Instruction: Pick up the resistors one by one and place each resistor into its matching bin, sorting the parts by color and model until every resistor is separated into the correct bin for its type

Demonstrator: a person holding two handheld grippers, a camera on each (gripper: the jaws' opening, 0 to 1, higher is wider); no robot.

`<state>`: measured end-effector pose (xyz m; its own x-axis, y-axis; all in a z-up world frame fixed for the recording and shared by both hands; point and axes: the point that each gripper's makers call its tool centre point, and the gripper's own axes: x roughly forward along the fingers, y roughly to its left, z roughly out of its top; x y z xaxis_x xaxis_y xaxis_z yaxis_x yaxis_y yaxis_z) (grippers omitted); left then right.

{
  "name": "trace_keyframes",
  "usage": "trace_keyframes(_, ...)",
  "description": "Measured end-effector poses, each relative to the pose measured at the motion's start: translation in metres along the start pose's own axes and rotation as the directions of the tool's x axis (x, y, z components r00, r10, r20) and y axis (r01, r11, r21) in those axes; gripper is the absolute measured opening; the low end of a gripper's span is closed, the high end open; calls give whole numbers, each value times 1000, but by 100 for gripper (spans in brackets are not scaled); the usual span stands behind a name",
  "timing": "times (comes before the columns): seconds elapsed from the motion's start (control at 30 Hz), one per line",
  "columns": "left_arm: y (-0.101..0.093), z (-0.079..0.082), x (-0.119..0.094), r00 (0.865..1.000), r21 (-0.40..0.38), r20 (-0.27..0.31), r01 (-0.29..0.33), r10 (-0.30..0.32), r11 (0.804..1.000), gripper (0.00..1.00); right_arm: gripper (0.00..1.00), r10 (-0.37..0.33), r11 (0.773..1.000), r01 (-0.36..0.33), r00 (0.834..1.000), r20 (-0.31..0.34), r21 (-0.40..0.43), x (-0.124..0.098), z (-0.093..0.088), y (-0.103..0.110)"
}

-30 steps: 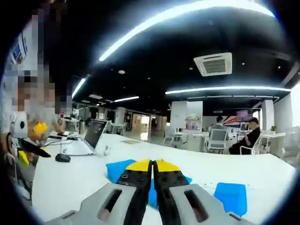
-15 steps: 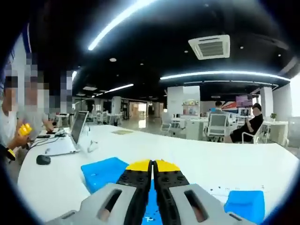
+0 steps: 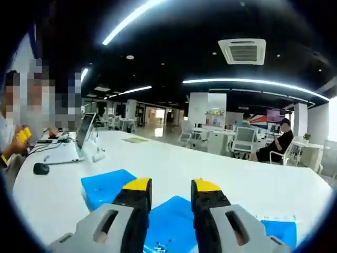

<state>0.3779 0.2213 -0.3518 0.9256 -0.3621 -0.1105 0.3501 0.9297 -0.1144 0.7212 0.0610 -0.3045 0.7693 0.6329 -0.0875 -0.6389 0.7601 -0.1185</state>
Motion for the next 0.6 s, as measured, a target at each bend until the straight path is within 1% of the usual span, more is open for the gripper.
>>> trace_keyframes(0.17, -2, 1, 2, 1000, 4, 5, 8, -8, 1000, 67, 33, 25, 1000, -25, 1000, 11, -4, -22, 4, 3)
trace_keyframes(0.3, -3, 2, 4, 1000, 7, 6, 13, -13, 1000, 67, 34, 43, 999, -43, 999, 34, 6, -52, 8, 6)
trace_keyframes(0.4, -4, 3, 6, 1000, 9, 5, 18, -18, 1000, 67, 34, 65, 997, -67, 996, 56, 30, -81, 11, 12)
trace_keyframes(0.43, -5, 3, 7, 1000, 11, 4, 20, -20, 1000, 67, 34, 63, 998, -65, 996, 65, 27, -89, 12, 13)
trace_keyframes(0.6, -9, 4, 14, 999, 14, 4, 38, -38, 999, 67, 34, 58, 998, -62, 991, 121, 26, -152, 18, 25)
